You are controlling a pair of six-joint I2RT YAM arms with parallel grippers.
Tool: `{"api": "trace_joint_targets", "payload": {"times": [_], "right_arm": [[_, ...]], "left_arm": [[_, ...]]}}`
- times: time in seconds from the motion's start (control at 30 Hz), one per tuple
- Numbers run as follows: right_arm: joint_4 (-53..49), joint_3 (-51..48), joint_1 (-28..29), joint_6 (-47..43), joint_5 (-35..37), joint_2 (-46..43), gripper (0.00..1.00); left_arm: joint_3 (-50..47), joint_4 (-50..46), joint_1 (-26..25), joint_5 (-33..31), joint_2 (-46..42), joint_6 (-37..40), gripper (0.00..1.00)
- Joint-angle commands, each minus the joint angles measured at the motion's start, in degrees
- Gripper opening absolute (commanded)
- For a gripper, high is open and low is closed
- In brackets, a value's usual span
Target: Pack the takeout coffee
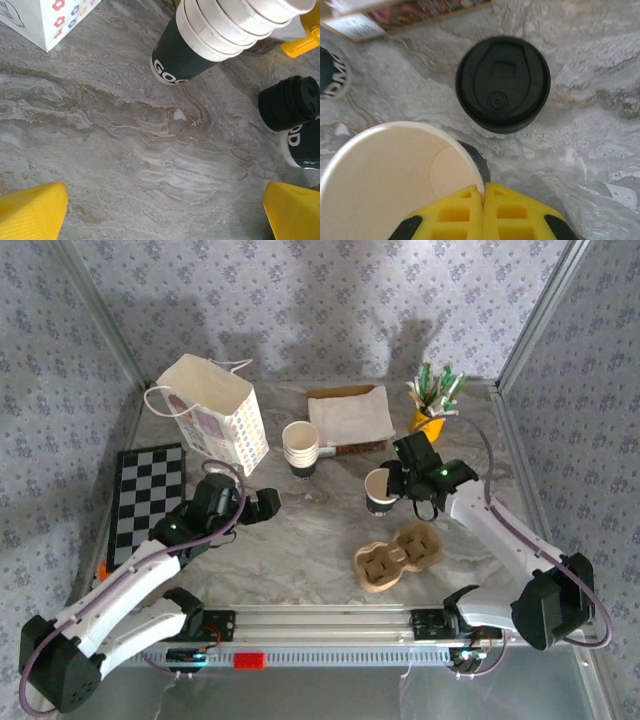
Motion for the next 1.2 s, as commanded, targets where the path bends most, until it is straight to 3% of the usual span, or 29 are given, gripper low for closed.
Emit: {"api": "trace_joint_targets", "payload": {"times": [0.0, 0.47, 0.7, 0.9, 1.17], "right_arm": [[4.0, -2.3, -0.5, 0.0, -1.5, -1.1, 0.06], [6.0, -7.8, -3.0, 2.3, -2.0, -2.5, 0.11], [3.9, -6.2, -3.1, 2.6, -2.1, -3.6, 0.35], [-3.9, 0.3, -4.0, 3.2, -1.0, -3.9, 0.52], [-9.9, 11.4, -6.0, 0.5, -0.4, 7.7, 0.73]], "left_arm": [[1.9, 2.1, -1.4, -1.8, 1.1, -0.8, 1.00], [3.4, 2.6, -2.5, -3.0, 4.7, -0.2, 1.00], [4.0, 2.6, -2.7, -3.1, 5.4, -0.1, 1.00], [5.2, 1.9, -2.7, -3.0, 5.3, 0.3, 1.00], [6.7, 1.8, -2.7, -3.2, 5.6, 0.7, 1.00]]}}
